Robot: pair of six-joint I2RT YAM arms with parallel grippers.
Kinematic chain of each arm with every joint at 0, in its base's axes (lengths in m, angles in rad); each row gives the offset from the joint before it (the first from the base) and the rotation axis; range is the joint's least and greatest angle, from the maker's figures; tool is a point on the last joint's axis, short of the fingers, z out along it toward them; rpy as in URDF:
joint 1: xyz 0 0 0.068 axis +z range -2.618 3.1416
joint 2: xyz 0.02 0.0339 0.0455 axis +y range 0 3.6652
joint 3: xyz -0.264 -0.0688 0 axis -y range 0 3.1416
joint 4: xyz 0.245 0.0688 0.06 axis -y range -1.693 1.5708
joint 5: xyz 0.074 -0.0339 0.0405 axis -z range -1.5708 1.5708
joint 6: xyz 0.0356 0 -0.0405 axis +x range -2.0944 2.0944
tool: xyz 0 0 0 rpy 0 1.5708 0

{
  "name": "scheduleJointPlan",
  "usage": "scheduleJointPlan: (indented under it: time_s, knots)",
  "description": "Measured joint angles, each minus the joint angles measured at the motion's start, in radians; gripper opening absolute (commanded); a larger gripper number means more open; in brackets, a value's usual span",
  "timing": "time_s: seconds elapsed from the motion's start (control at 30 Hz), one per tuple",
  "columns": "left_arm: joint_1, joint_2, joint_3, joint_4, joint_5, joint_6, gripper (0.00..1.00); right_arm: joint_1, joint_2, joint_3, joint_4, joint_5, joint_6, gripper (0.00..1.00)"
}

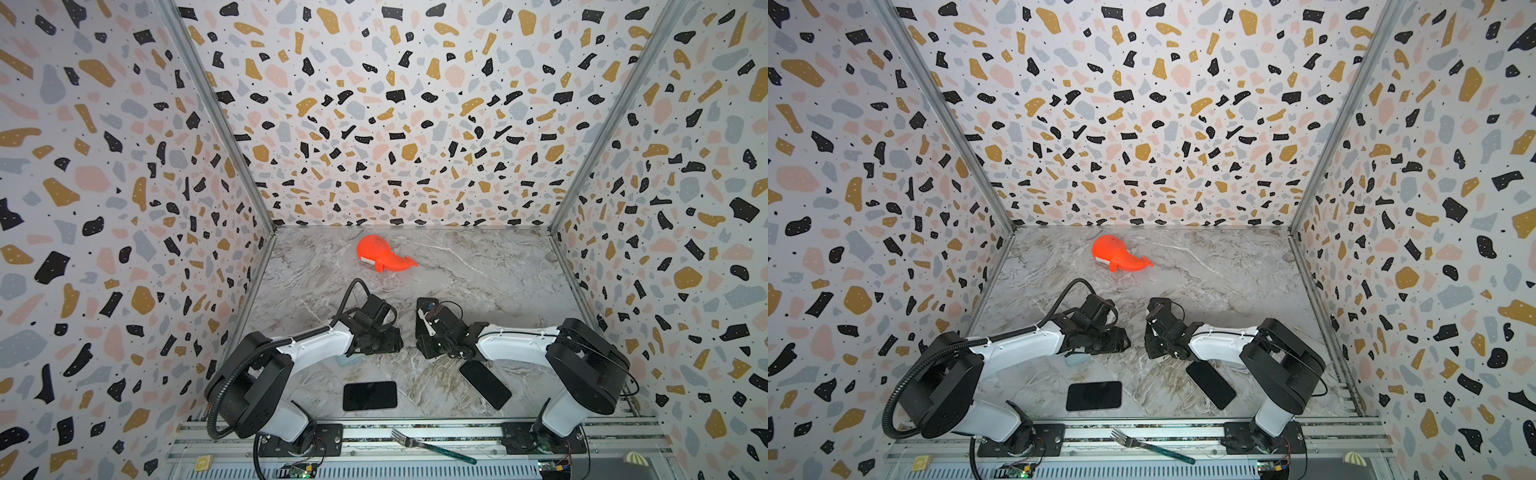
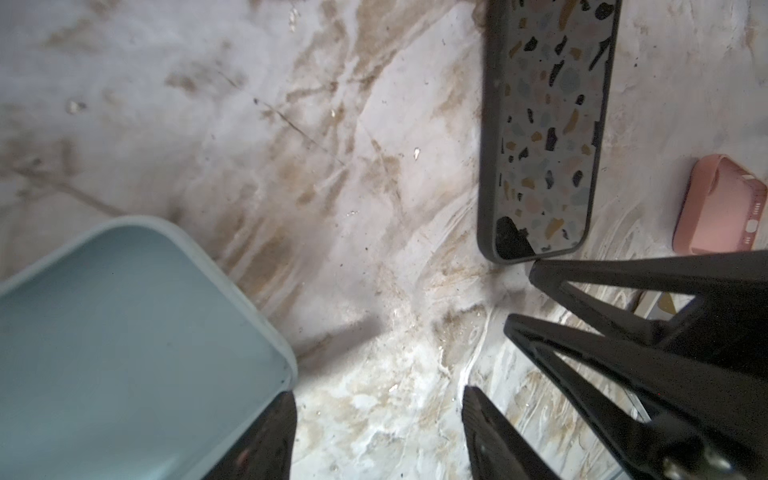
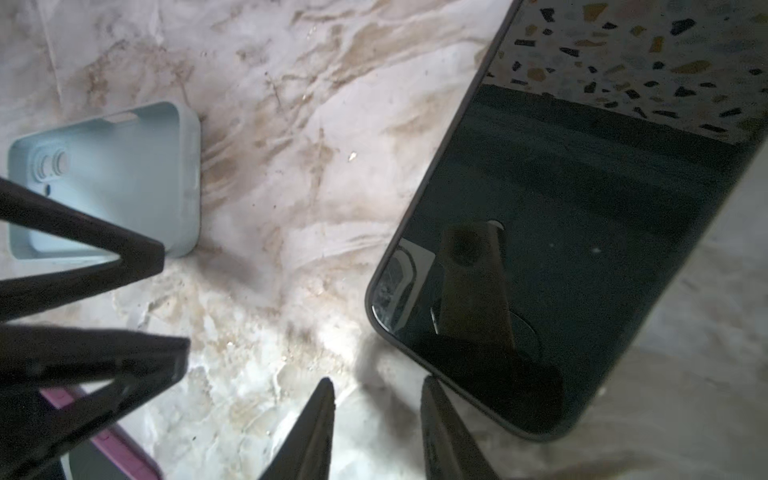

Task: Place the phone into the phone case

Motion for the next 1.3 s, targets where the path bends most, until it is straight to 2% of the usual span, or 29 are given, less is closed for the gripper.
scheduleJointPlan:
  time_s: [0.37,0.8,0.93,1.1,1.3]
  knots:
    - [0.029,-0.008,-0.016,0.017,0.041,0.020,0.66,-0.079,0.043,0.071,-0.033,0.014,-0.056,0.36]
    - [0.040,-0.013,-0.023,0.027,0.057,0.024,0.66,-0.099,0.102,0.136,-0.020,0.027,-0.087,0.35]
    - [0.042,-0.018,-0.023,0.024,0.056,0.024,0.66,-0.095,0.095,0.134,-0.022,0.018,-0.102,0.40]
    - [0.063,-0.076,-0.023,-0.018,0.048,0.029,0.66,-0.035,-0.023,0.057,-0.002,0.006,-0.205,0.51]
    - [0.152,-0.176,-0.024,-0.079,0.038,0.062,0.65,0.074,-0.209,-0.031,0.095,-0.095,-0.383,0.56]
